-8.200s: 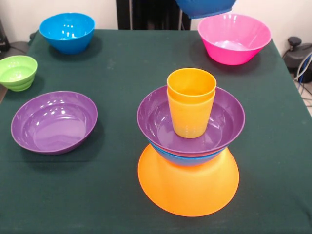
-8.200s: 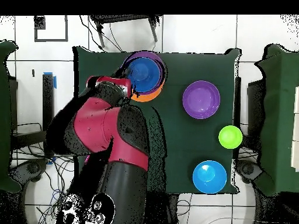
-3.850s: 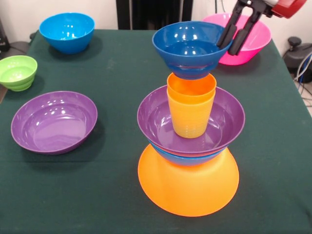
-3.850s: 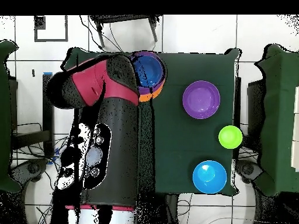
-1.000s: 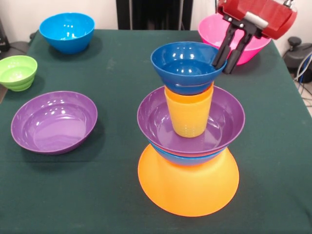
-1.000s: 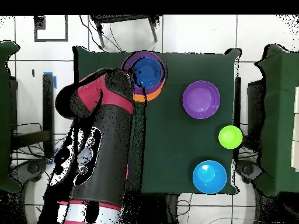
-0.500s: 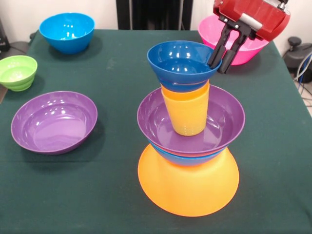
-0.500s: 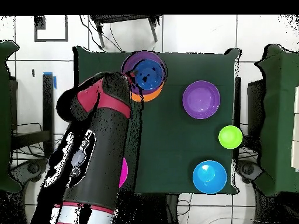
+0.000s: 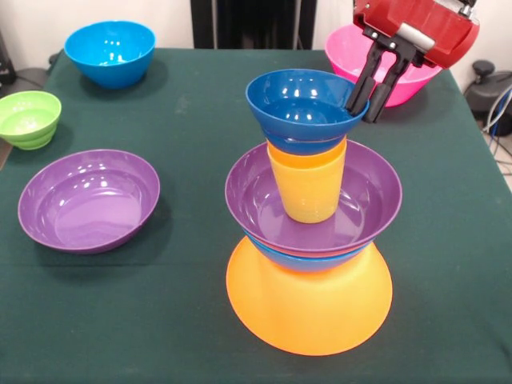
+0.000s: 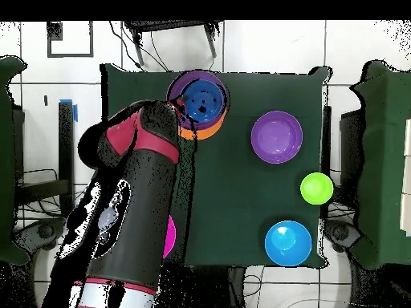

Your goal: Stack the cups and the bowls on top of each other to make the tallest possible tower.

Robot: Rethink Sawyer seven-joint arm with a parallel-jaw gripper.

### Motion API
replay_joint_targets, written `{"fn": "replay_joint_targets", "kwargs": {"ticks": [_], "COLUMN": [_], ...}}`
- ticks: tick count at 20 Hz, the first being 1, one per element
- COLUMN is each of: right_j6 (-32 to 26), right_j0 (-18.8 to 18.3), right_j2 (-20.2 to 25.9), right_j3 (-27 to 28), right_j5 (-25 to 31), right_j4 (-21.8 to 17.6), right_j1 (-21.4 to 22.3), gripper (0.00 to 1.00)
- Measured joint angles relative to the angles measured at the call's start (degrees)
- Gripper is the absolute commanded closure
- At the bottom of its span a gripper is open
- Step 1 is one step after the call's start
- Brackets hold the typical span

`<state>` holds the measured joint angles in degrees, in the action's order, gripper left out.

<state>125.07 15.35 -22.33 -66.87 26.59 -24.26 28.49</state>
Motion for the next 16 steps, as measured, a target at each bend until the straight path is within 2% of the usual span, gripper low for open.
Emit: {"fn": "replay_joint_targets", "kwargs": {"ticks": [16], "right_j6": [0.0], "right_j0": [0.0], "right_j2": [0.0], "right_j3": [0.0], "right_j5": [-0.6], "right_j4": [0.0], "right_j1": [-0.1], "gripper": [1.0]}}
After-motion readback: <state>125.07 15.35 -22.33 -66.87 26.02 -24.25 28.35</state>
